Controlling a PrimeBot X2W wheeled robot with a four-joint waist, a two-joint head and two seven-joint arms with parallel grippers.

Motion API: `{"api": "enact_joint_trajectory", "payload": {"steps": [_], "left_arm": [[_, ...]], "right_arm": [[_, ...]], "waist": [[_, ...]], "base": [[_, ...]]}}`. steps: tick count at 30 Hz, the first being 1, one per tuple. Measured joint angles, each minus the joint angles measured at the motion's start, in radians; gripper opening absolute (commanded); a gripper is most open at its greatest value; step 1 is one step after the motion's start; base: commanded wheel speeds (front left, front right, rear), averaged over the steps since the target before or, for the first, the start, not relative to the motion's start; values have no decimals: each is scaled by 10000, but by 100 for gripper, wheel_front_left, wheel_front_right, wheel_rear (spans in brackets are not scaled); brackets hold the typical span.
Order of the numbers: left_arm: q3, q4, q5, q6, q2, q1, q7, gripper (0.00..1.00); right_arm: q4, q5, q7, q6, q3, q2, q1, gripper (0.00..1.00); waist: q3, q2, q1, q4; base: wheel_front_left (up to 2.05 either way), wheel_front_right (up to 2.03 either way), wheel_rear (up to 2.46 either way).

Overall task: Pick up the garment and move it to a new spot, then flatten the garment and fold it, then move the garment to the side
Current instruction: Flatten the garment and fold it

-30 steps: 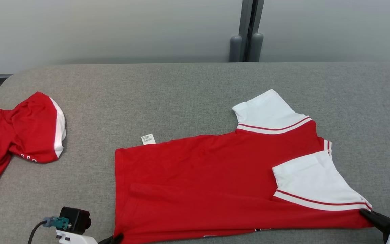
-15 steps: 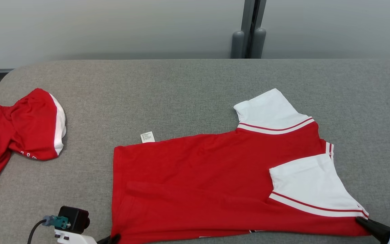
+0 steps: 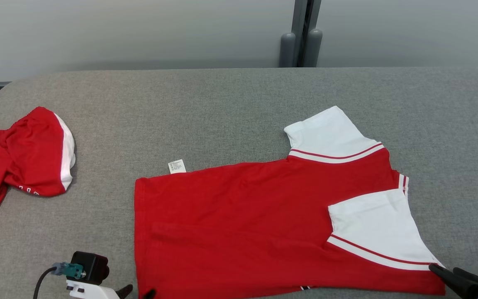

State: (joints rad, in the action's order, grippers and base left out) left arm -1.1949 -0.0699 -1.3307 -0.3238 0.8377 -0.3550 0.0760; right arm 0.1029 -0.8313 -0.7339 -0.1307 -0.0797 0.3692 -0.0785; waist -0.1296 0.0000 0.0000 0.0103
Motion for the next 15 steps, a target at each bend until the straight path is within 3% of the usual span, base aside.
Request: {"api": "enact_joint_trajectory", "payload": {"steps": [7, 15], "left_arm": [[332, -295, -107, -155, 374, -23, -178, 100], [1126, -506, 274, -671, 698, -429, -1279, 100]], "right_arm": [[-727, 602, -194, 0, -805, -230, -82, 100], [-1626, 1394, 826, 0, -1039, -263, 492, 100]], "waist": [[31, 0, 0, 21], [90, 0, 1, 8]], "base": [[0, 0, 0], [0, 0, 0]]}}
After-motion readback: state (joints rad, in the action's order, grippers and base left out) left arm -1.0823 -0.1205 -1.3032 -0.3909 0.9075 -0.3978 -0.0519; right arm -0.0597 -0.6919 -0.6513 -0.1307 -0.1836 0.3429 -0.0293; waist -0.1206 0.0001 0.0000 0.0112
